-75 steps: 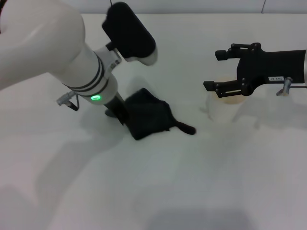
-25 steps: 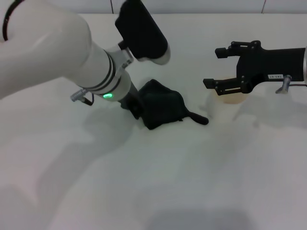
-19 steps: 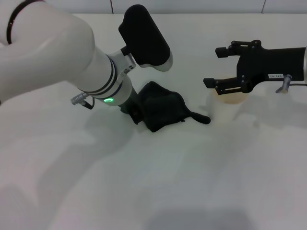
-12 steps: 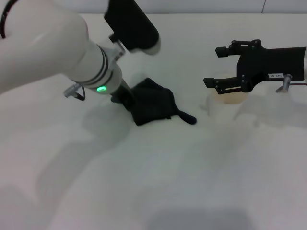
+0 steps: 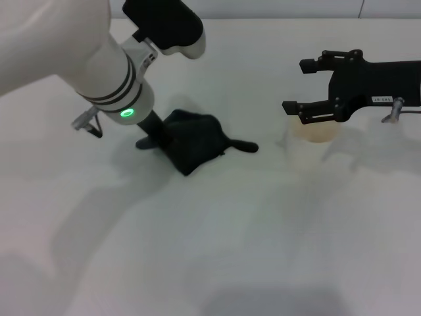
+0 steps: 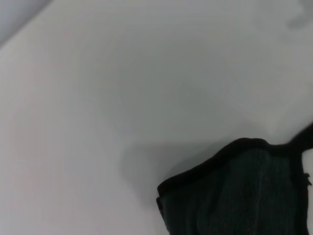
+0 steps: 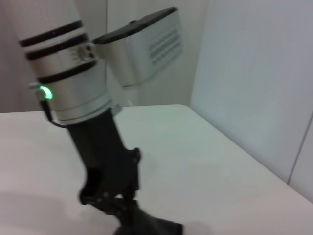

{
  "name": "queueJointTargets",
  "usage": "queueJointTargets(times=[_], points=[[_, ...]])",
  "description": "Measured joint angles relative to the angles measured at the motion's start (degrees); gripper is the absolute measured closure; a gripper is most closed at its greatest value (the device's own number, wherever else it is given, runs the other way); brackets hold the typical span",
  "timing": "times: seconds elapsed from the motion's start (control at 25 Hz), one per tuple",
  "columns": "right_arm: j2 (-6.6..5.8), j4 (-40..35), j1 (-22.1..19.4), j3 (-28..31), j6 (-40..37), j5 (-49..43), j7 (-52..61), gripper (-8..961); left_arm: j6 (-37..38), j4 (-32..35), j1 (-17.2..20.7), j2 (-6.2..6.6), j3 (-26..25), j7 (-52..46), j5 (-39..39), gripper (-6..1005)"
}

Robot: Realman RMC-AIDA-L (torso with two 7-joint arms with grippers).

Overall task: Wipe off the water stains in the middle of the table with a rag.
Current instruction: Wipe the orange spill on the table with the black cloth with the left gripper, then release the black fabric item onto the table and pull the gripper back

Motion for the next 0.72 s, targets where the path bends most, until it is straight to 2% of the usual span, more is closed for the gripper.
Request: queueJointTargets(times=[0.04,0.2,0.32,0.52,0.72], points=[[0.00,0.04,0.01,0.12,0.00,0.00,0.00,112,3.44,1.46,0.37,-0.02,-1.26,-0.12,-0.06,836],[0.01,0.17,0.04,0.21,0.00,0.00,0.03,112,9.32,3.52,1.34,-0.14,-6.33,-0.37,-0.18,828],[0.01,0.15,0.06,0.23,-0.01,0.01,0.03,112,11.75,3.46,1.69,-0.08,-9.89,-1.24,-0.13,822],[0.01,0.14,0.08,0.24,-0.18,0.02,0.04,112,13.13,0.64,2.24,0.15,-16.47,-2.41,3.06,812],[0.06,0.14,0.08,0.23,-0.38,0.06,0.04,112,12.73,-5.29,1.75,0.76,-23.61,-2.45,6.49,803]])
